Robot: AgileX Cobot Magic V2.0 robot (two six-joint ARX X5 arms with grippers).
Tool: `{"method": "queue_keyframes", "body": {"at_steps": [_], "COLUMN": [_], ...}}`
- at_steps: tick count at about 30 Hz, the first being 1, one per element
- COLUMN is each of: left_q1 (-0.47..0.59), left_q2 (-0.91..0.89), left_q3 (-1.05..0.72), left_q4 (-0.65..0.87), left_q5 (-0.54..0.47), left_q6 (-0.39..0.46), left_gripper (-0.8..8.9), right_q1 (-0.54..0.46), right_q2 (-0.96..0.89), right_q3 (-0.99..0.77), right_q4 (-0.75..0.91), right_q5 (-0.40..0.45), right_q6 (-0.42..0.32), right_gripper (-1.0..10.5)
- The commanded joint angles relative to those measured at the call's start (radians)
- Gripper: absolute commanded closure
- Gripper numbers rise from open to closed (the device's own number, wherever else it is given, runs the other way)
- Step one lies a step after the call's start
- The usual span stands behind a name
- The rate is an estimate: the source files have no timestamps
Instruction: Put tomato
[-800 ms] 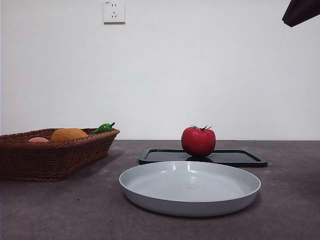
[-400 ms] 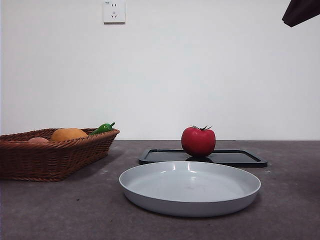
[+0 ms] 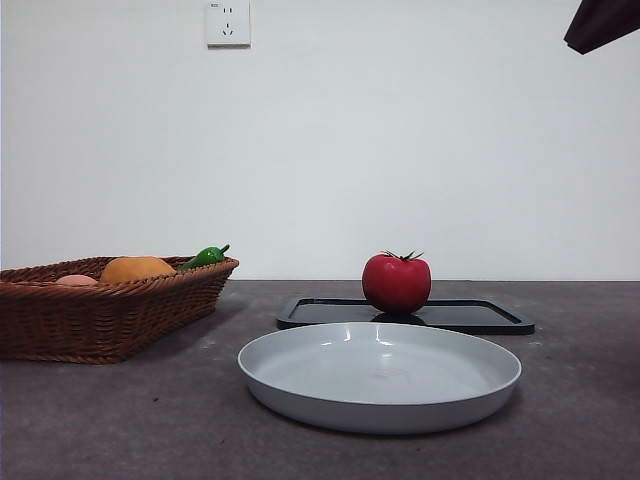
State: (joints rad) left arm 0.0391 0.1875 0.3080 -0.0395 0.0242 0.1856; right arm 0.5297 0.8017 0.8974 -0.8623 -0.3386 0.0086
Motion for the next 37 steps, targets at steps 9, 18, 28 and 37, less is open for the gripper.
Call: {"method": "queue_keyframes", "body": {"at_steps": [9, 18, 28, 37], "left_q1": [0.002, 0.002, 0.002, 0.002], "left_q2": [-0.145, -0.185, -0.185, -0.185], "left_q3": [-0.218, -0.292, -0.296, -0.296], "left_q4": [0.006, -0.021, -0.151, -0.149], "left_q5": [-0.005, -0.006, -0.006, -0.006], "left_q6": [-0.018, -0.019, -0.027, -0.060], "left_gripper": [8.06, 8.06, 8.06, 8.06], "right_q1": [0.007, 0.007, 0.007, 0.007], "right_q2": [0.006, 0.006, 0.006, 0.006], "right_q3": [0.008, 0.008, 0.008, 0.008], "right_q4": [0.010, 0.010, 0.010, 0.010], "right_q5": [-0.002, -0.002, -0.002, -0.002], "right_q6": [0.014, 0.014, 0.014, 0.013], "right_gripper": [9.4, 9.4, 9.4, 9.4]}}
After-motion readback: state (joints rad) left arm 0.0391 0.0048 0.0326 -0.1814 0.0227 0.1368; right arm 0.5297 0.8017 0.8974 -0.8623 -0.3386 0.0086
